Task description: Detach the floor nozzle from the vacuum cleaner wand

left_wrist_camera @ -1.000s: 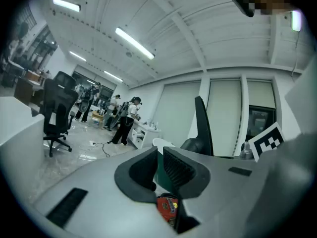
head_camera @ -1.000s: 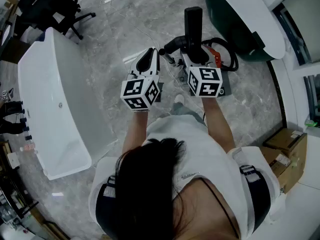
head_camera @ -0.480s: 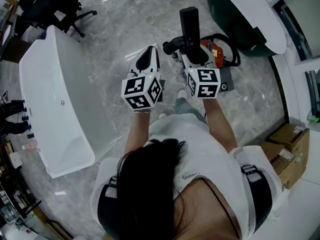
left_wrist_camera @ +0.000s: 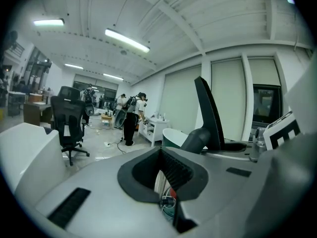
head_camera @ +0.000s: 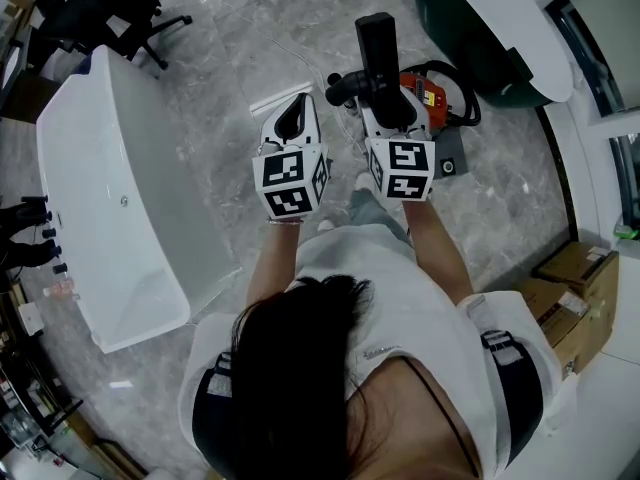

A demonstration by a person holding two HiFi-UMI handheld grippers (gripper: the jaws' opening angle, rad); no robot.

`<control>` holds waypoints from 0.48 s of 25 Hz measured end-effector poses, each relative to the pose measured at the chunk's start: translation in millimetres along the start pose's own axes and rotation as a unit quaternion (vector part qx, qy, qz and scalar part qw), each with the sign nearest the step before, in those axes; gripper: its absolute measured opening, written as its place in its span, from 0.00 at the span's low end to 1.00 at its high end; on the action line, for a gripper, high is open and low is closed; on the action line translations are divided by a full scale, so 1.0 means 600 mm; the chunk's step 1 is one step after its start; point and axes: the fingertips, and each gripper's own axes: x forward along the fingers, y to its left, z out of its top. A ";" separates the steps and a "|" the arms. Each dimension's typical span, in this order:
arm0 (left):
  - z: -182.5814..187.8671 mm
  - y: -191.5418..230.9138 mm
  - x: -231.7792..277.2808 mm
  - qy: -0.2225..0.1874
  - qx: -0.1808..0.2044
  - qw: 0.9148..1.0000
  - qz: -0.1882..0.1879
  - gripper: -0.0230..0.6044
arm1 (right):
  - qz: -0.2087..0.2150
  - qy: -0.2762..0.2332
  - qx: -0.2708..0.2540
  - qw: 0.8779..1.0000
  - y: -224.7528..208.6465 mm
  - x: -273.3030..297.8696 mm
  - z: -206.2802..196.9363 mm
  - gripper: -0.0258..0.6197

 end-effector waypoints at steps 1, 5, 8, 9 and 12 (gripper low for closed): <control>-0.002 -0.001 -0.002 0.001 0.001 1.000 -0.001 0.04 | -0.003 -0.001 -0.001 1.000 0.001 -0.002 0.000 0.41; -0.011 -0.010 -0.015 0.005 -0.007 1.000 -0.007 0.04 | -0.007 0.000 -0.005 1.000 0.009 -0.014 -0.003 0.41; -0.022 -0.018 -0.022 0.011 -0.001 1.000 -0.009 0.04 | -0.011 -0.001 -0.013 1.000 0.014 -0.022 -0.005 0.41; -0.026 -0.020 -0.024 0.012 0.002 1.000 -0.010 0.04 | -0.014 0.001 -0.018 1.000 0.015 -0.025 -0.006 0.41; -0.032 -0.025 -0.033 0.012 0.011 1.000 -0.010 0.04 | -0.019 0.006 -0.028 0.999 0.020 -0.033 -0.009 0.41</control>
